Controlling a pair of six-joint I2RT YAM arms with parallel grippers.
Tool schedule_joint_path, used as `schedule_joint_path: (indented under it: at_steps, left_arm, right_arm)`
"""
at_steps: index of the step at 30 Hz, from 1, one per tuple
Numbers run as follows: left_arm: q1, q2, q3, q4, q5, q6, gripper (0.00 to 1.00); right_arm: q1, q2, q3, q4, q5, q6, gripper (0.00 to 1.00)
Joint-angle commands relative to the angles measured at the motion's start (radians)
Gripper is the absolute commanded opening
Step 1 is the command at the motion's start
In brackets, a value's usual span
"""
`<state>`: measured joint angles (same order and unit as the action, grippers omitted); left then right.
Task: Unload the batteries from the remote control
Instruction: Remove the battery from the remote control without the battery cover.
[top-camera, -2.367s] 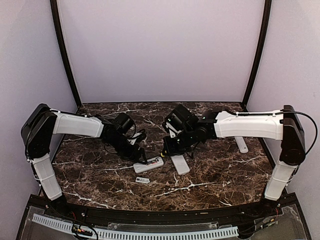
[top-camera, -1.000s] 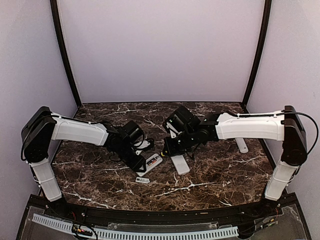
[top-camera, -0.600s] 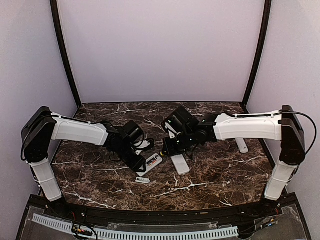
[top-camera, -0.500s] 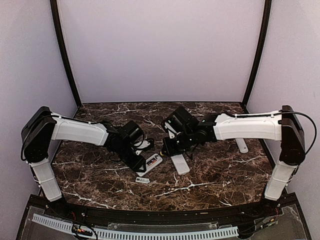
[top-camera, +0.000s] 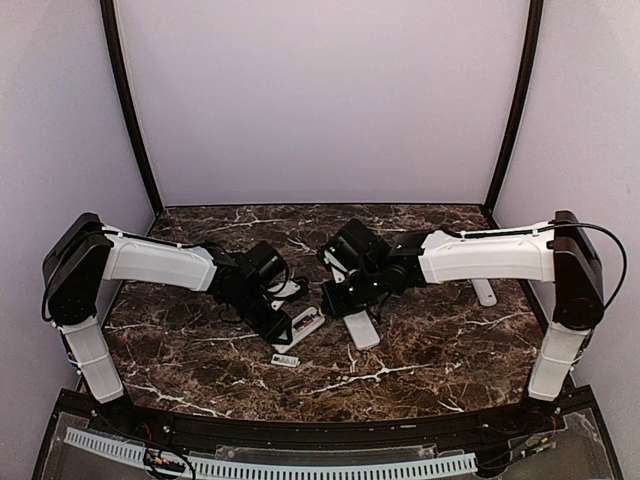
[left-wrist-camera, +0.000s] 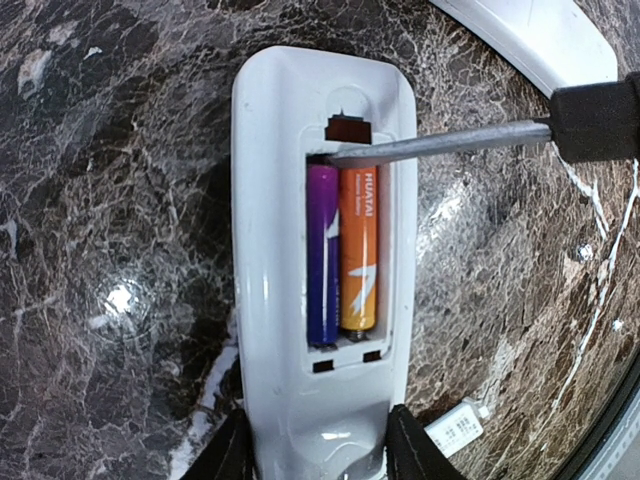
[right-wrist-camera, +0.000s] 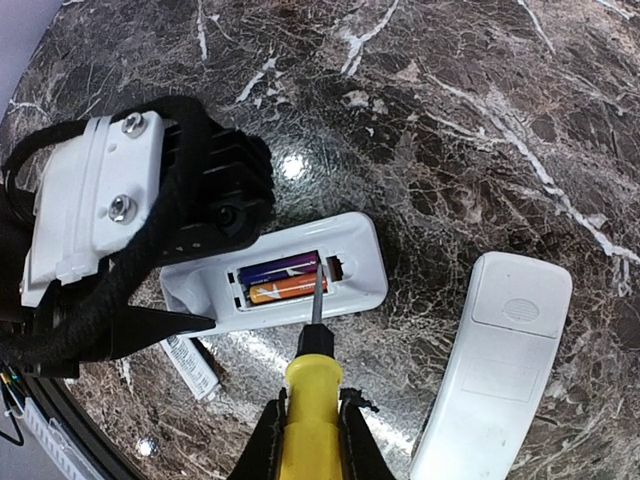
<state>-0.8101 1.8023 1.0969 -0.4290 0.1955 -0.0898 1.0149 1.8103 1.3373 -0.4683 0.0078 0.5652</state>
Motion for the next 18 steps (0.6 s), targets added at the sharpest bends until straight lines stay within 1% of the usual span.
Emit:
schedule_joint_path:
  at_steps: [1,5,10,14,18]
  left_arm:
    - [-0.005,0.024,-0.013,-0.057,-0.045,0.009,0.40]
    - [-0.005,0.026,-0.013,-0.057,-0.043,0.010,0.40]
    - [-0.005,0.029,-0.013,-0.058,-0.043,0.010,0.40]
    - [-0.004,0.033,-0.011,-0.059,-0.042,0.008,0.40]
    - [-0.004,0.038,-0.009,-0.062,-0.045,0.006,0.39]
  right_arm:
    - [0.022,0.035,0.051,-0.019,0.063,-0.033,0.00]
    - [0.037,0.053,0.070,-0.043,0.101,-0.055,0.00]
    - [0.036,0.061,0.046,-0.020,0.086,-0.051,0.00]
    - [0.005,0.024,-0.028,0.062,0.001,-0.029,0.00]
    - [-0.059,-0.025,-0.139,0.223,-0.185,0.005,0.00]
